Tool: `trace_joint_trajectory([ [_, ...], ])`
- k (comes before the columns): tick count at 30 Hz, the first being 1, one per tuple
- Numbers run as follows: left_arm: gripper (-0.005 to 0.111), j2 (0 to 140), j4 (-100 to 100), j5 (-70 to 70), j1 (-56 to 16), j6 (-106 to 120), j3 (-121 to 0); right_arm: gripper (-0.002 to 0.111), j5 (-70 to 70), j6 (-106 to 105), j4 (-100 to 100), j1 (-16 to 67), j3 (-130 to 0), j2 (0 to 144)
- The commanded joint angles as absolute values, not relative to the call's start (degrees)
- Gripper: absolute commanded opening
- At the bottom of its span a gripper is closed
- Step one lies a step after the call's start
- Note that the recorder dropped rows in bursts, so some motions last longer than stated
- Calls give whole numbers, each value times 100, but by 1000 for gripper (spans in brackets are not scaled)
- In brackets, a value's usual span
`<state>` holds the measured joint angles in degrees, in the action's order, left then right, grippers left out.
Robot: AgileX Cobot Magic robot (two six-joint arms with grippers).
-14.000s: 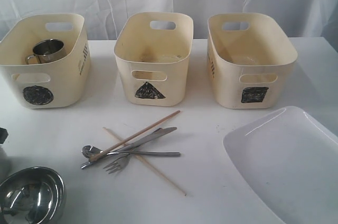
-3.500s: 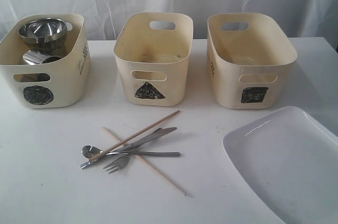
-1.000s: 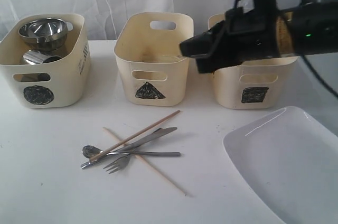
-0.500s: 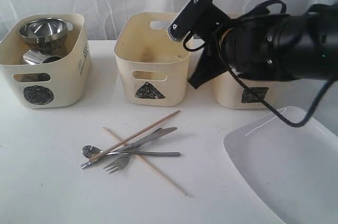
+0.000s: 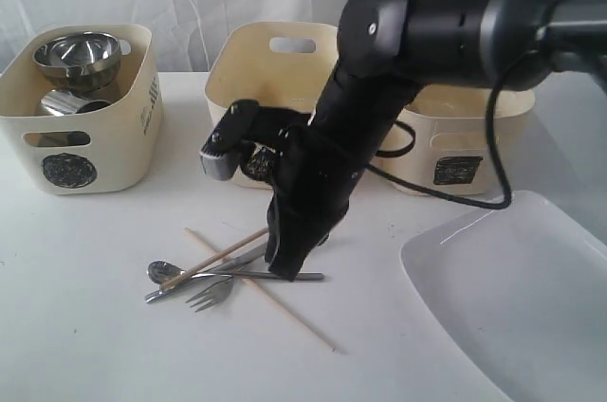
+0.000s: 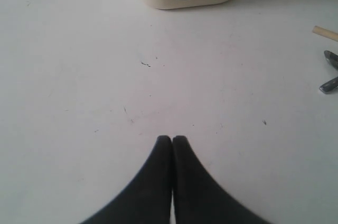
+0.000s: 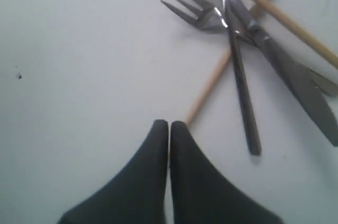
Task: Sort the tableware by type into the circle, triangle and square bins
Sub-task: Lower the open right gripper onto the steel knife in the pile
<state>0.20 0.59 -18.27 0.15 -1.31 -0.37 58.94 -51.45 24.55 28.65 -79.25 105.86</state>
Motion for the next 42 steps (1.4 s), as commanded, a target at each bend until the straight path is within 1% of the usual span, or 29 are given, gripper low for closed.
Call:
trace_joint_trajectory([
  [1,0,0,82,-1891,-16,-125,0,15,5587,-5642,2587,3006,-7944,10853],
  [2,0,0,82,-1891,-16,-125,0,20,5502,-5814,2555,3051,-7944,10871],
  [3,0,0,82,-1891,-16,-125,0,32,5214,-6342,2485,3139,-7944,10948],
  [4,0,0,82,-1891,-16,-125,0,39,5019,-6588,2434,3158,-7944,10990],
  [6,0,0,82,-1891,-16,-125,0,48,4367,-7013,2423,3212,-7944,11121],
  [7,0,0,82,-1891,-16,-125,0,50,4080,-7121,2412,3237,-7944,11195],
  [8,0,0,82,-1891,-16,-125,0,52,3469,-7224,2412,3264,-7944,11339],
  [10,0,0,82,-1891,-16,-125,0,52,3278,-7213,2384,3264,-7944,11459],
  [15,0,0,82,-1891,-16,-125,0,52,3554,-7161,2284,3264,-7931,11492],
  [18,0,0,82,-1891,-16,-125,0,52,4168,-6880,3119,3264,-7931,11492],
  [21,0,0,82,-1891,-16,-125,0,53,4413,-6892,2776,3306,-7923,11492],
  [24,0,0,82,-1891,-16,-125,0,60,4222,-6922,2154,3328,-7923,11504],
  [26,0,0,82,-1891,-16,-125,0,65,4074,-6922,2063,3328,-7923,11540],
  [27,0,0,82,-1891,-16,-125,0,66,4046,-6910,2063,3328,-7923,11555],
  [36,0,0,82,-1891,-16,-125,0,66,3472,-6608,2162,3328,-7923,11990],
  [42,0,0,82,-1891,-16,-125,0,66,3406,-6514,2203,3333,-7923,12065],
])
